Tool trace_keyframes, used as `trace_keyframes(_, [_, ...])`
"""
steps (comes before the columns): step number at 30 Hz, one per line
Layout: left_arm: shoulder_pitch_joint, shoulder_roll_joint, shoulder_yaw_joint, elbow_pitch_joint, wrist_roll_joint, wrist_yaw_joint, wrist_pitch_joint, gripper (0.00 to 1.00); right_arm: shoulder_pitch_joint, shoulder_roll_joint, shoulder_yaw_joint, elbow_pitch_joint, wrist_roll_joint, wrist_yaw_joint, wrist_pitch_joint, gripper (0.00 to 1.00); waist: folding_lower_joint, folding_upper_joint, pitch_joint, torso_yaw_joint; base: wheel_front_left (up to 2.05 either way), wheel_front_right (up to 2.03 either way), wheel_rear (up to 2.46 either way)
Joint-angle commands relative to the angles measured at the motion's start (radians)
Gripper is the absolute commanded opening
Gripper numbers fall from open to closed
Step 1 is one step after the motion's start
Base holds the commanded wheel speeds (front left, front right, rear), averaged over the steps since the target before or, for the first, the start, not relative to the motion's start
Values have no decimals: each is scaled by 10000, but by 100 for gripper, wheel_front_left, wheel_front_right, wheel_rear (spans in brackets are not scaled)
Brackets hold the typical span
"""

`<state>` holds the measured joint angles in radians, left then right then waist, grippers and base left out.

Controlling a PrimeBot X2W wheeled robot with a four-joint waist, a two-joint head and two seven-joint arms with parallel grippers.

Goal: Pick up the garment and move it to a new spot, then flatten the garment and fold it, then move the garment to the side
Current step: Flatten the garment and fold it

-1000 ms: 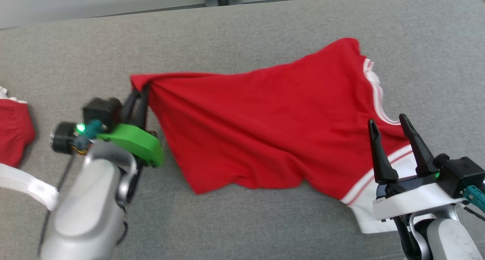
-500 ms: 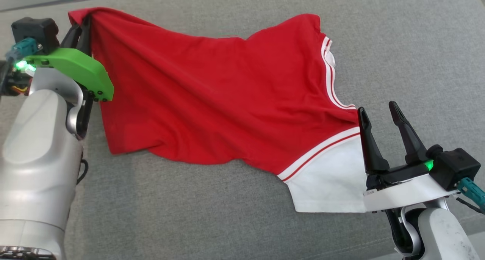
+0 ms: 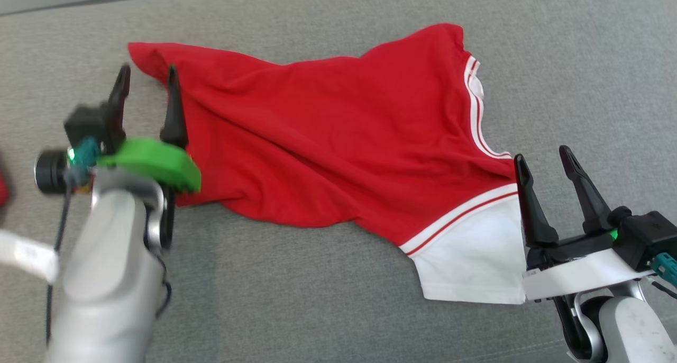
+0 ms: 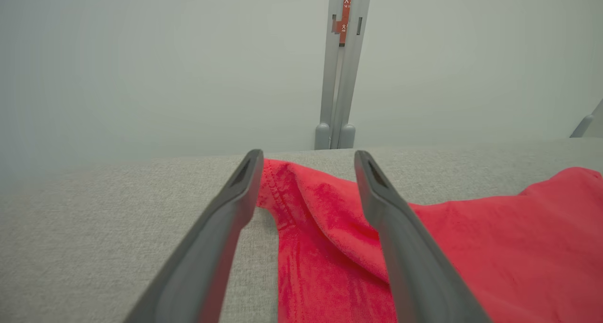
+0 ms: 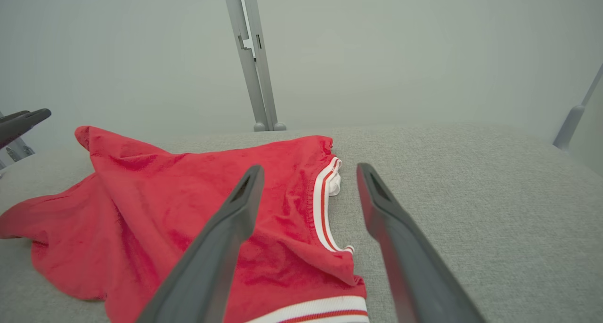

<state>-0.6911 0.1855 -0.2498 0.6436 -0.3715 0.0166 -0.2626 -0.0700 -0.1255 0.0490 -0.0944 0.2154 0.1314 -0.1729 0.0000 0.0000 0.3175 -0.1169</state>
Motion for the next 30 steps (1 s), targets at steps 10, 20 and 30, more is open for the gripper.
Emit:
trace_keyframes(10, [4490, -426, 907, -3805, 1007, 920, -26, 100, 724, -88, 29, -334, -151, -14, 536, 100, 0, 0, -1424, 956, 0, 0, 0])
trace_keyframes(20, [6294, -585, 1012, -4791, 1203, 1096, -27, 100, 1242, 9, 41, -442, -36, -14, 793, 100, 0, 0, -1937, 1068, 0, 0, 0])
trace_keyframes(30, [6334, -552, 972, -4869, 1277, 1027, -28, 100, 1264, 73, 44, -543, -16, -14, 821, 100, 0, 0, -1825, 1057, 0, 0, 0])
